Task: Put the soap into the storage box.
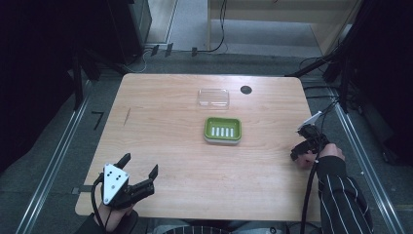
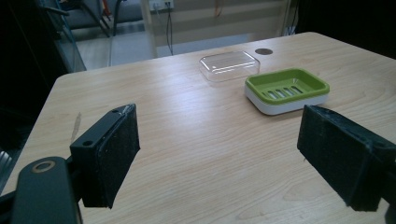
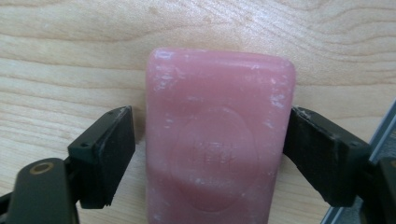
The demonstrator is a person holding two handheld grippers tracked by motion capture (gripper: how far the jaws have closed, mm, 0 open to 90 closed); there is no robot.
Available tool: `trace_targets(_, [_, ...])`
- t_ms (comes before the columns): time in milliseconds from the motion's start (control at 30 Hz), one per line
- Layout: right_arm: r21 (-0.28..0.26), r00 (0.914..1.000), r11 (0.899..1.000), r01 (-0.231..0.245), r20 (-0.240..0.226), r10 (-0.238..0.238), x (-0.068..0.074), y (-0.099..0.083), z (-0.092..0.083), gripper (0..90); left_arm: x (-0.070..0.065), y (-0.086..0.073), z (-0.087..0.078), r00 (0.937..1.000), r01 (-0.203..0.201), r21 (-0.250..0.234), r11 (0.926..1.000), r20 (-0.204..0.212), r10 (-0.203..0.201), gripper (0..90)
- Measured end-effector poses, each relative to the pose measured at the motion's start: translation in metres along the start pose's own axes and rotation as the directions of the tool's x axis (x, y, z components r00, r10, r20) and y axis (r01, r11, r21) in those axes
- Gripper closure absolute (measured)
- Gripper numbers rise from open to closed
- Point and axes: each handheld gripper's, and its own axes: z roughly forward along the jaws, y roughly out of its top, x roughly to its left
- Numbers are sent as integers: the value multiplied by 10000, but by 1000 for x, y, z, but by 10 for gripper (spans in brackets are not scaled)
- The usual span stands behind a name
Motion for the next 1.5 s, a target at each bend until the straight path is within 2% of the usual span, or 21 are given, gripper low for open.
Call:
trace_targets(200, [-6, 9995, 9997, 245, 210, -245, 1, 1, 0, 240, 0, 0, 0, 10000, 0, 1, 10000, 4, 0, 134])
trace_targets(433, [43, 9994, 9997, 239, 232, -240, 3, 0, -3, 345, 0, 0, -1, 10000, -29, 3, 10000, 3, 29, 133])
trace_targets(567, [24, 9994, 9997, 240, 234, -241, 4, -1, -4, 370, 0, 0, -1, 10000, -7, -1, 10000, -5, 7, 133])
trace_targets(1033, [-176, 9990, 9990, 410, 199, -406, 3, -4, -4, 389, 0, 0, 0, 10000, -51, 1, 10000, -14, 51, 134])
trace_targets(1167, [-119, 9990, 9992, 391, 240, -388, 5, -4, -5, 390, 0, 0, -1, 10000, -24, -5, 10000, 6, 24, 134])
trace_targets(1367, [-30, 9966, 9973, 728, 395, -726, 6, -2, -5, 390, 0, 0, -1, 10000, -31, -1, 10000, 4, 31, 133])
trace_targets(1500, [-25, 9971, 9977, 671, 353, -669, 7, -2, -7, 390, 0, 0, 0, 10000, -30, -3, 10000, 11, 30, 134])
